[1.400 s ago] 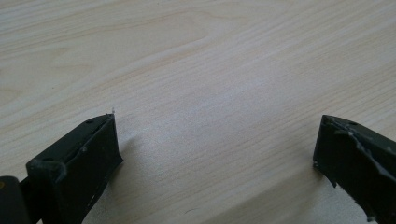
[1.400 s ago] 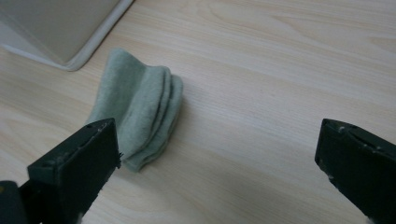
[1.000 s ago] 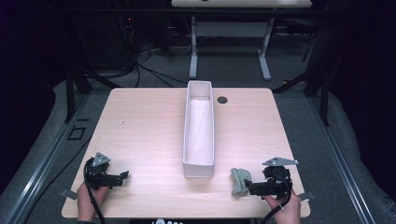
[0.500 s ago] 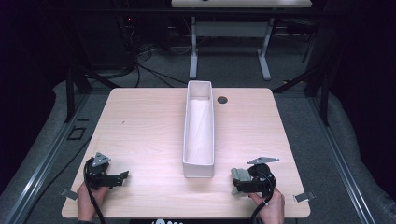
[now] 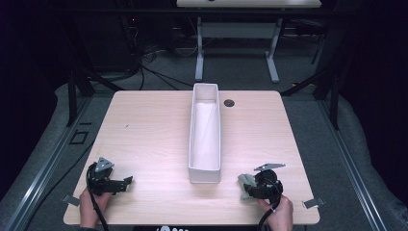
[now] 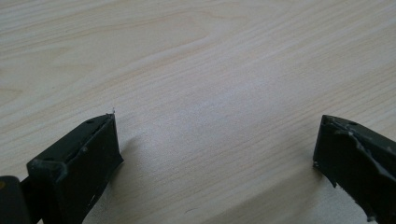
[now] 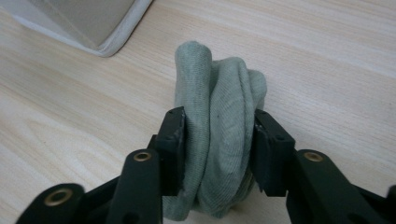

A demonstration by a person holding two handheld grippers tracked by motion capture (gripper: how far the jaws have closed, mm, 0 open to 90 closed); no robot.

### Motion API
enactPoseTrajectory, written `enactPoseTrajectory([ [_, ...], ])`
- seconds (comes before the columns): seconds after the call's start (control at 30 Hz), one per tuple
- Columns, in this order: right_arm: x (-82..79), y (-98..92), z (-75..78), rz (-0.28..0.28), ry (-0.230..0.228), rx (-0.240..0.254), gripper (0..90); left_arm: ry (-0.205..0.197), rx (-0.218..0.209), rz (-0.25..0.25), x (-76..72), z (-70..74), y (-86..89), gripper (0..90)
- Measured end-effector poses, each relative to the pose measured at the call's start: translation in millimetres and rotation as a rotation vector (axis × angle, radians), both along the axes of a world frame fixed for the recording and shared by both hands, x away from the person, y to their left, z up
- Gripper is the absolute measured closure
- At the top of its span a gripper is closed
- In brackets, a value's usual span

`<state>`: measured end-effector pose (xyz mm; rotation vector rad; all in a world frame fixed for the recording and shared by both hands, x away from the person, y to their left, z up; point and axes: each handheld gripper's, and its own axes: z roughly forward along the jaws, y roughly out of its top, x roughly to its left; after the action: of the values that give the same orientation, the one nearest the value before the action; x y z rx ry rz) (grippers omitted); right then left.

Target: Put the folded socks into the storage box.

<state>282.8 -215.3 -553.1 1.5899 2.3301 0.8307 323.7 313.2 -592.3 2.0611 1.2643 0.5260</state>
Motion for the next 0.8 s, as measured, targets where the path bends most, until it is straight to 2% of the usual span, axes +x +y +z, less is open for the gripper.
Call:
enactPoseTrajectory([
  [0.23,-1.5,-1.4,-2.9,0.015,-0.009,0.029,66.9,0.001,-0.002,0.001,0.1,-0.1,-0.1,0.3],
  [0.43,-2.5,0.3,-0.8,0.033,-0.023,0.007,68.0,0.001,-0.002,0.001,0.2,-0.1,-0.1,0.3],
  [0.53,-4.3,-0.8,1.9,0.030,-0.042,0.009,68.2,0.001,-0.002,0.001,0.2,-0.1,-0.1,0.3],
  [0.57,-4.9,-4.1,5.3,0.037,-0.045,0.028,68.2,0.001,-0.002,0.001,0.2,0.0,-0.1,0.3],
  [0.8,-7.5,-10.7,17.9,0.038,-0.057,0.031,68.3,0.001,-0.002,0.001,0.2,-0.1,-0.1,0.3],
])
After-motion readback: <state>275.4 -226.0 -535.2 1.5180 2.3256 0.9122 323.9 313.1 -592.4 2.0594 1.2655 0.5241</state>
